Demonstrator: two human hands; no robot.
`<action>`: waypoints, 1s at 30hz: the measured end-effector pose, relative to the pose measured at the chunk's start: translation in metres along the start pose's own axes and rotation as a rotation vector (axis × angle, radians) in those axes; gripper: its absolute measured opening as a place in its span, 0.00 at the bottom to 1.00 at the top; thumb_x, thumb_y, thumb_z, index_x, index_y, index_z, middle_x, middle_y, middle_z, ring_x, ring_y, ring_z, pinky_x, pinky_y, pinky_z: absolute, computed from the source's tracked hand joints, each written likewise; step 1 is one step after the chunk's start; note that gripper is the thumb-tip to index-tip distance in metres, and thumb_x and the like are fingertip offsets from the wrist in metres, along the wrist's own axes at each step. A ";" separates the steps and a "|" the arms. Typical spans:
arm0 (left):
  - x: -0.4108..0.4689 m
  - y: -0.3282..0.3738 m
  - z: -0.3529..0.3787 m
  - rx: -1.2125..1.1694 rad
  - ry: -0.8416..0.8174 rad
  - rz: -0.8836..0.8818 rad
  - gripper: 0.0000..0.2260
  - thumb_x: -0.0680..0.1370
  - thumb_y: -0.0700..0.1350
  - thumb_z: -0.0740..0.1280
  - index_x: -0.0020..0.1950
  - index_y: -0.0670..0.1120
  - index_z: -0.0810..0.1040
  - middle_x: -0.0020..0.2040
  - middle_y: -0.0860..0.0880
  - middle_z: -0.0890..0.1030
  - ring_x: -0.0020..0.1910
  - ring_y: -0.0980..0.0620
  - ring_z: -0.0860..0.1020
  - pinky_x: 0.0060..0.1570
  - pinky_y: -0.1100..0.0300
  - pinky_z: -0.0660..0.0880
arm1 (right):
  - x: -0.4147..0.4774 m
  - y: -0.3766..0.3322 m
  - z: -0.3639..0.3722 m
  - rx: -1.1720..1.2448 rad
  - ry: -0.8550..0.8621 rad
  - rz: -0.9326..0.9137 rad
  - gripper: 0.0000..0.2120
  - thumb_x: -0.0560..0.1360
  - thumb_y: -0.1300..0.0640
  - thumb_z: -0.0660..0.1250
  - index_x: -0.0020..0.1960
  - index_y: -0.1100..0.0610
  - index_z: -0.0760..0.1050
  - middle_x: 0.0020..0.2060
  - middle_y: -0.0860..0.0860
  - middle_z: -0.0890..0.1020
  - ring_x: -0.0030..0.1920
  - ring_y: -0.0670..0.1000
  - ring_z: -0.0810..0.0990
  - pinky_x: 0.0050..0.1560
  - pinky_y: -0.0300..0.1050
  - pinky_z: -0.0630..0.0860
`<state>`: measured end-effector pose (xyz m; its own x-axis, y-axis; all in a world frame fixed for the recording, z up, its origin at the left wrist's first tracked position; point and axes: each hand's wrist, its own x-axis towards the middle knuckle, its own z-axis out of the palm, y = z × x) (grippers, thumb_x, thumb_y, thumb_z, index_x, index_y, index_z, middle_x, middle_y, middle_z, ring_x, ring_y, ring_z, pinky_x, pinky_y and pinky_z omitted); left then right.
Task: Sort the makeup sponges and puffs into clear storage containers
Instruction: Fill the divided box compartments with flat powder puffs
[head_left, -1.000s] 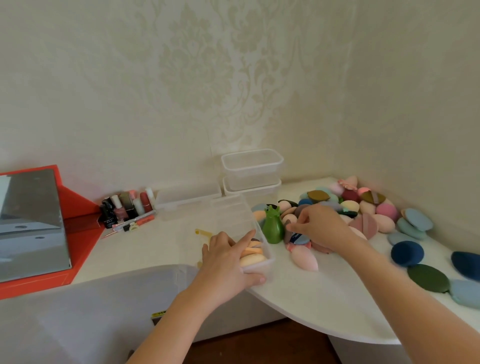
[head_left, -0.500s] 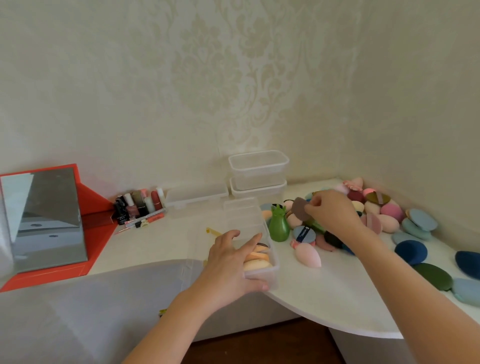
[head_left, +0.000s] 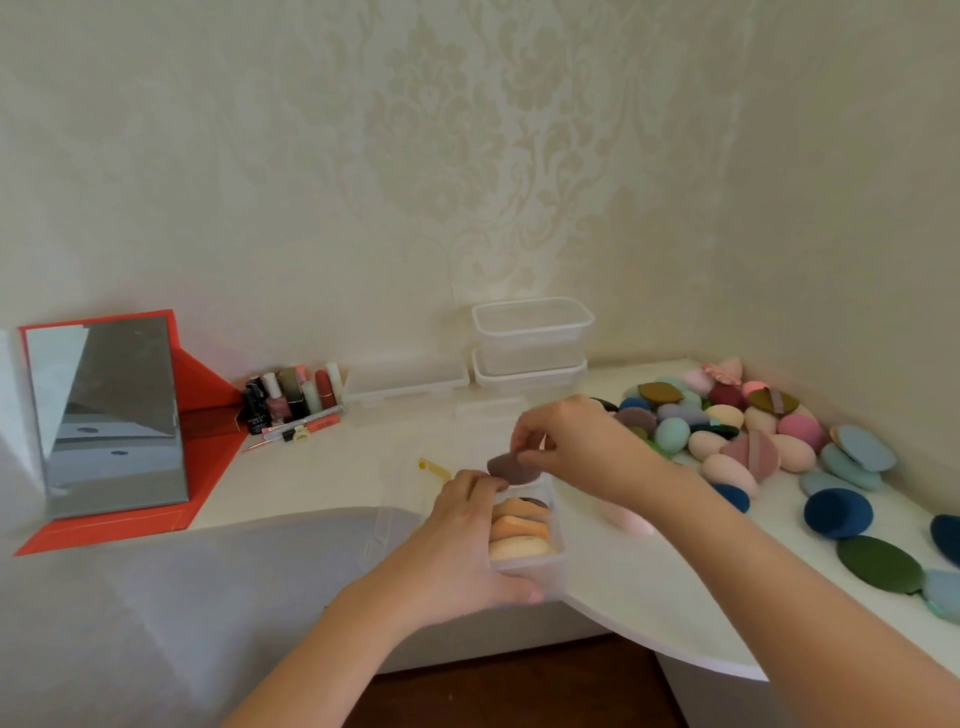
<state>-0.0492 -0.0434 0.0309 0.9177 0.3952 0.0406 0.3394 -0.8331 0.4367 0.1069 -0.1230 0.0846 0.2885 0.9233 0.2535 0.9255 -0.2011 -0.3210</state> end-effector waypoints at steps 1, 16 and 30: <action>-0.001 0.000 -0.001 -0.026 0.002 -0.001 0.45 0.64 0.63 0.73 0.73 0.55 0.52 0.66 0.60 0.56 0.63 0.61 0.63 0.61 0.63 0.66 | 0.002 -0.002 0.006 -0.051 -0.037 0.007 0.07 0.74 0.56 0.67 0.50 0.51 0.82 0.45 0.48 0.84 0.47 0.47 0.80 0.46 0.40 0.75; 0.018 0.002 -0.022 0.124 -0.227 -0.021 0.43 0.63 0.67 0.73 0.71 0.54 0.60 0.66 0.55 0.66 0.65 0.55 0.63 0.63 0.59 0.64 | 0.001 0.024 0.005 0.140 -0.058 0.071 0.07 0.76 0.54 0.65 0.49 0.50 0.83 0.41 0.43 0.84 0.37 0.39 0.77 0.36 0.27 0.70; 0.026 0.008 -0.021 0.138 -0.294 -0.010 0.39 0.67 0.65 0.70 0.72 0.57 0.56 0.65 0.56 0.63 0.62 0.56 0.59 0.67 0.55 0.57 | -0.031 0.115 0.005 -0.070 -0.134 0.224 0.15 0.71 0.49 0.72 0.58 0.42 0.78 0.43 0.41 0.79 0.38 0.42 0.75 0.33 0.33 0.66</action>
<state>-0.0272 -0.0324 0.0541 0.9277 0.2912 -0.2334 0.3547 -0.8826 0.3086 0.2031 -0.1730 0.0356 0.4574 0.8873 0.0591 0.8582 -0.4231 -0.2908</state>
